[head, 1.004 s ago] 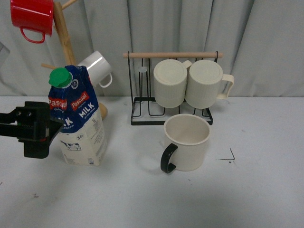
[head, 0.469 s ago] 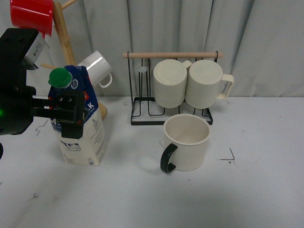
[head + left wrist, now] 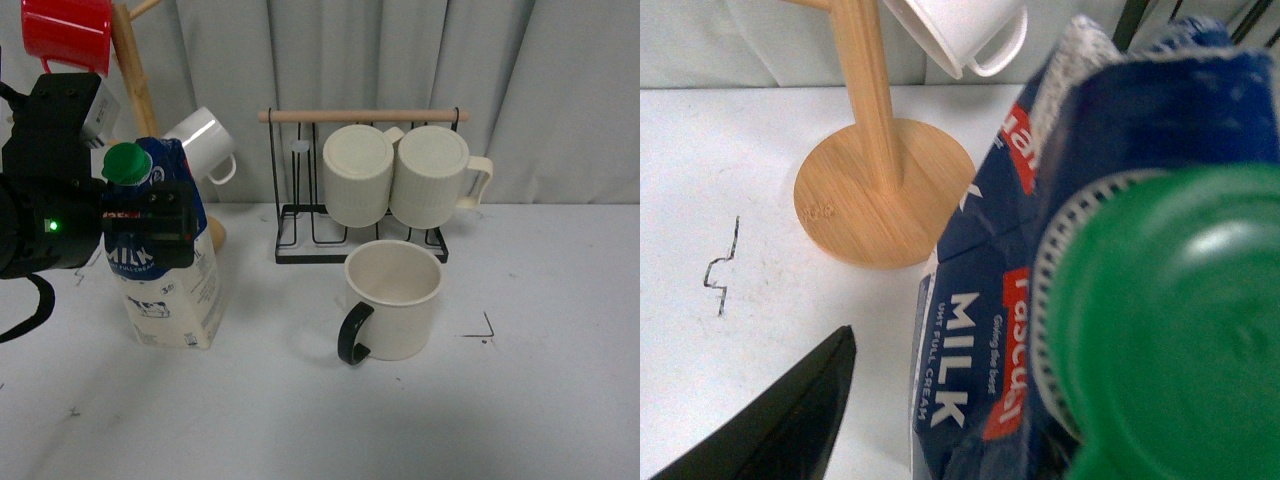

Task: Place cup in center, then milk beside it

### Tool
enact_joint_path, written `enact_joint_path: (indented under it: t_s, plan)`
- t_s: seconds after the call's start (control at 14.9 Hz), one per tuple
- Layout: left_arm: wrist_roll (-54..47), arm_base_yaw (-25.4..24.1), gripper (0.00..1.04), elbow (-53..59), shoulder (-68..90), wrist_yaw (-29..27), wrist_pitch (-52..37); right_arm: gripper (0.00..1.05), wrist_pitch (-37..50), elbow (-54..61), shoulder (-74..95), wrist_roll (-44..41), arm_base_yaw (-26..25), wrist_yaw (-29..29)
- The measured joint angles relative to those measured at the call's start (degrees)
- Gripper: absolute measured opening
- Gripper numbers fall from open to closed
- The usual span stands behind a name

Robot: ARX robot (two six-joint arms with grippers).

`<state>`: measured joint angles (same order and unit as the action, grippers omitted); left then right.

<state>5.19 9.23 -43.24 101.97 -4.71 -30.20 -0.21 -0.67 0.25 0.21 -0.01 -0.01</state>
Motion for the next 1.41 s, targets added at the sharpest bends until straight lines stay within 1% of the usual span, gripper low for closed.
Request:
enact_joint_path:
  t_s: [0.13,0.4,0.47,0.54,0.74,0.87,1.0,1.07,1.14,1.41]
  plan:
    - [1.1,-0.5,0.68,-1.0,0.7,0.1,-1.4,0.98,0.0,0.0,0.0,0.0,0.0,0.0]
    - [1.9,-0.6,0.23,-1.0,0.4,0.8,-0.7,0.98,0.0,0.0,0.0,0.0,0.0,0.0]
    - [1.9,-0.7,0.12,-0.9,-0.5,-0.3,-0.1,0.98,0.0,0.0,0.0,0.0,0.0,0.0]
    - [1.6,-0.6,0.07,0.4,-1.7,-1.2,-0.4,0.98,0.0,0.0,0.0,0.0,0.0,0.0]
    - [-0.9,1.7,0.06,5.2,-9.3,-9.7,1.0,0.98,0.0,0.0,0.0,0.0,0.0,0.0]
    - [-1.0,4.8,0.05,5.8,-14.4,-13.4,2.3,0.98,0.0,0.0,0.0,0.0,0.0,0.0]
    - [-1.0,8.7,0.05,5.7,-16.1,-14.7,1.7,0.98,0.0,0.0,0.0,0.0,0.0,0.0]
    - [-1.0,11.5,0.05,5.2,-15.3,-15.0,2.3,0.98,0.0,0.0,0.0,0.0,0.0,0.0]
    - [-0.6,14.4,0.05,4.2,-12.3,-16.7,2.2,0.98,0.0,0.0,0.0,0.0,0.0,0.0]
    - [-0.6,16.7,0.05,0.9,-6.4,-18.1,1.4,0.98,0.0,0.0,0.0,0.0,0.0,0.0]
